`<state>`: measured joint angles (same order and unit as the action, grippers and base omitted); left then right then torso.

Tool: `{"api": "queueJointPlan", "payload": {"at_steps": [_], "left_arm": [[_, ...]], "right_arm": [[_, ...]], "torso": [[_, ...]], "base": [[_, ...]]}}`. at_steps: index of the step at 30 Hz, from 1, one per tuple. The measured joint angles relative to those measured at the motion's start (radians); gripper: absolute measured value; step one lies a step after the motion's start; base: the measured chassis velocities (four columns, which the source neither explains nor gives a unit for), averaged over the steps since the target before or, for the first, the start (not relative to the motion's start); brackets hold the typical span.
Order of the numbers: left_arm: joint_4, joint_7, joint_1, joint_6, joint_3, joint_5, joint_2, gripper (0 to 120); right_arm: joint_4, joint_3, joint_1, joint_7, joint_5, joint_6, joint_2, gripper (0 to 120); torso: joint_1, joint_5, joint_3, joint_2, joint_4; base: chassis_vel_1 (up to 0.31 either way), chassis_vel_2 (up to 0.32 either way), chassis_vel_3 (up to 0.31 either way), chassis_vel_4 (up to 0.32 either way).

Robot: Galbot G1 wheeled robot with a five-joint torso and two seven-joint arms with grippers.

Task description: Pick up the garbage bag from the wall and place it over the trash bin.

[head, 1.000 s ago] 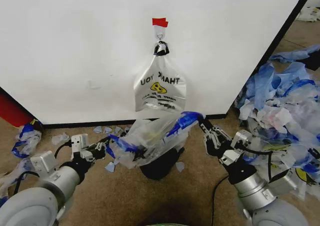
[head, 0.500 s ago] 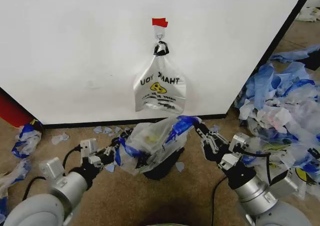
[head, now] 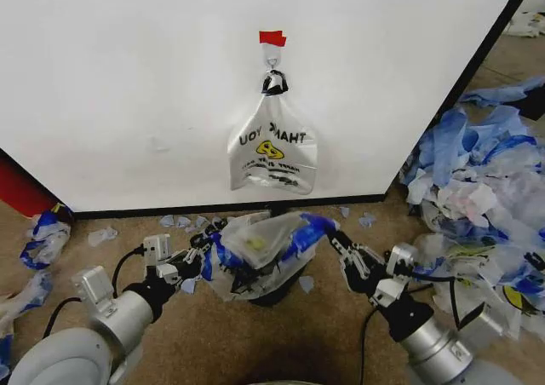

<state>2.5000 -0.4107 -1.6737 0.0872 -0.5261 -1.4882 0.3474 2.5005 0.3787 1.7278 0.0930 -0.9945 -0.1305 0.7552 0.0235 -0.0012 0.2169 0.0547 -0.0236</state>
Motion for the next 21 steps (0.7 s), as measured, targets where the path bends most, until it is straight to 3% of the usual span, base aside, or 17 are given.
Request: {"api": "queueJointPlan", "payload": {"at_steps": [12,17,21], "left_arm": [[0.000,-0.024,-0.073,-0.067,0.034,0.029,0.040,0],[0.000,-0.040,-0.031,-0.041,-0.007,0.009,0.021,0],[0.000,-0.069,-0.019,0.022,-0.127,0.029,-0.035,0]], "right_arm": [[0.000,-0.044,0.017,0.148,0.052,0.056,0.025,0],[0.000,-0.033,0.004,0.049,0.040,-0.020,0.027,0],[0.000,0.032,-0.035,-0.090,-0.003,-0.091,0.012,0]], "torso": [[0.000,-0.0002,0.000,0.000,0.0004],[0.000,-0.0001,0.000,0.000,-0.0005],[0.000,0.0001,0.000,0.000,0.0001]], "base": [[0.000,0.000,0.000,0.000],[0.000,0.000,0.000,0.000],[0.000,0.000,0.000,0.000]]}}
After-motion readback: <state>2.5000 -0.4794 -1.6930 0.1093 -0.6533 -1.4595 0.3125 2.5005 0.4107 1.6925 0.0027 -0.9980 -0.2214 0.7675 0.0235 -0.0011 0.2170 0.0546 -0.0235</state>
